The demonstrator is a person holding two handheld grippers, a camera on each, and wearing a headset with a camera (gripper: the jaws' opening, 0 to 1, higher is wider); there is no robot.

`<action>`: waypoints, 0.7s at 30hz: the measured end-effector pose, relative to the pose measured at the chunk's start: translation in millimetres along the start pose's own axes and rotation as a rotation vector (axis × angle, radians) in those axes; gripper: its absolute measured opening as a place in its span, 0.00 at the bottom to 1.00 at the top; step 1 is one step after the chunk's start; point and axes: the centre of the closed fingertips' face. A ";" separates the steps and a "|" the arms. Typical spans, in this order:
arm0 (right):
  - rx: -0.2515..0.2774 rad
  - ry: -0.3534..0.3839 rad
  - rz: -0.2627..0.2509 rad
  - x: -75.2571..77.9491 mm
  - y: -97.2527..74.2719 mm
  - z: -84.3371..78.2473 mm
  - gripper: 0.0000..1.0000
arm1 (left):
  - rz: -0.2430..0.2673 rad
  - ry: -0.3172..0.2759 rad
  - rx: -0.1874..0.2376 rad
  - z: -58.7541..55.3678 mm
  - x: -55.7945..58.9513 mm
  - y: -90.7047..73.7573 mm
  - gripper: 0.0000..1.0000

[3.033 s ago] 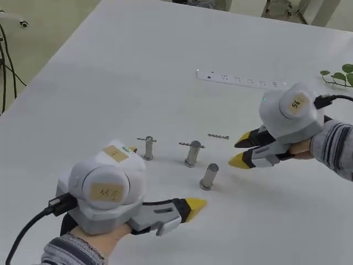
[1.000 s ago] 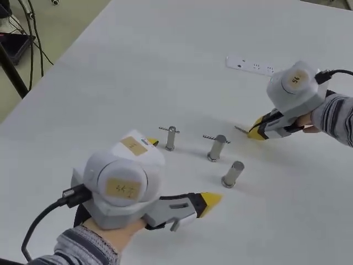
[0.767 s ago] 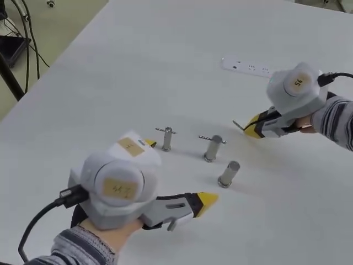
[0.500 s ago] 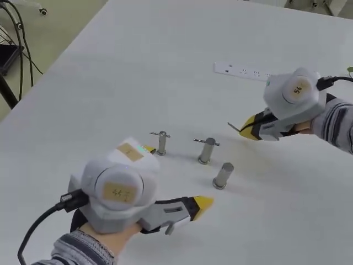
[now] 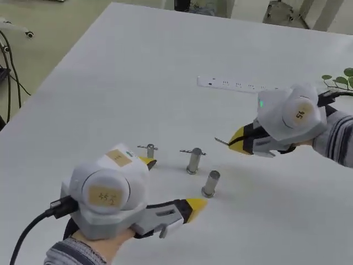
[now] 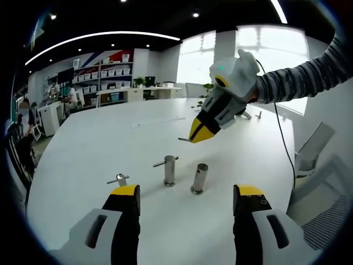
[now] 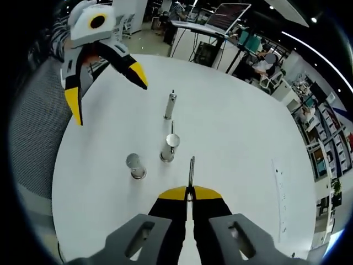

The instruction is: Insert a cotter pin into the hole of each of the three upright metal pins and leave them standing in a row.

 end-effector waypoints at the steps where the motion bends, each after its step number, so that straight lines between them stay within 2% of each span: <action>1: 0.003 -0.004 -0.002 -2.5 -1.4 2.0 0.00 | -0.003 -0.001 0.000 0.2 0.4 0.0 0.64; 7: 0.010 -0.063 -0.003 -22.3 -6.9 13.9 0.00 | -0.042 -0.038 -0.005 6.9 4.8 -1.2 0.55; 10: 0.019 -0.088 -0.003 -29.9 -8.7 18.8 0.00 | -0.045 -0.058 -0.002 10.8 3.2 -0.4 0.52; 13: 0.028 -0.108 -0.003 -36.7 -10.3 22.9 0.00 | -0.051 -0.067 -0.016 11.8 3.3 0.2 0.47; 21: 0.043 -0.169 -0.007 -57.0 -12.9 30.4 0.00 | -0.083 -0.163 -0.017 17.3 10.6 0.7 0.39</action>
Point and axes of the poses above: the centre of the closed fingertips' face, and the gripper's own axes: y roughly forward along the fingers, x roughly to its right, z roughly out of its top, and after that the axes turned 8 degrees about z, right-handed
